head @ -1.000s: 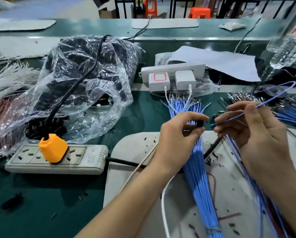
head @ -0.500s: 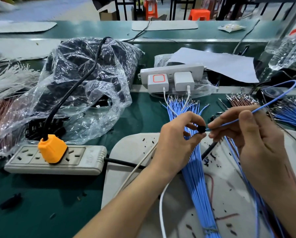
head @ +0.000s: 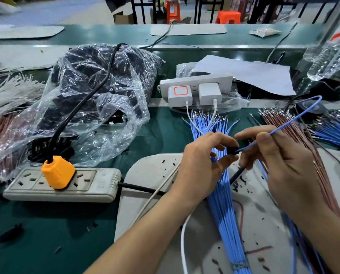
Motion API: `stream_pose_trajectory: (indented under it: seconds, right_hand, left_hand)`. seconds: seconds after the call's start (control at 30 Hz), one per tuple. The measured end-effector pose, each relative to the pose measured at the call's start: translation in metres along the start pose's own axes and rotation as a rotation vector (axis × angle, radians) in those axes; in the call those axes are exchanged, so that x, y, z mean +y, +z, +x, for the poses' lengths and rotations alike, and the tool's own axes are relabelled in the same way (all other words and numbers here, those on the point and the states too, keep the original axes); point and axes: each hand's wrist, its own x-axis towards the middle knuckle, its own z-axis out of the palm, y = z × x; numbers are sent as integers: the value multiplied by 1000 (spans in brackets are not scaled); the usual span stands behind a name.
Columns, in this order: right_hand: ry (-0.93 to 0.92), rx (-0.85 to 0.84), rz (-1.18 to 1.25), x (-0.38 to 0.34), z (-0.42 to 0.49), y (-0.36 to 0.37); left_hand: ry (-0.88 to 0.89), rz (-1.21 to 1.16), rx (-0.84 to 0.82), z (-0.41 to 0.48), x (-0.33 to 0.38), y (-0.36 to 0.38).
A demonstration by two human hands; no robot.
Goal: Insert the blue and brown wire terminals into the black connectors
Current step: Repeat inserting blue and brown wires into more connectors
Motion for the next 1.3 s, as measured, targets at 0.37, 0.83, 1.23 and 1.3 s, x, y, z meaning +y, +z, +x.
stream_pose_trajectory:
  seconds: [0.37,0.83,1.23,1.3]
  right_hand:
    - [206,-97,91,2,0,1]
    - [269,327,434,14,16,-16]
    - [352,674,318,37,22,-42]
    - [236,612,139,26,19,-35]
  left_hand:
    - [6,-150,43,0,8,1]
    - [167,274,210,10,-4,-18]
    - [-397,349,735,19,-7,-42]
    - [-144,548,707,15,-2,-37]
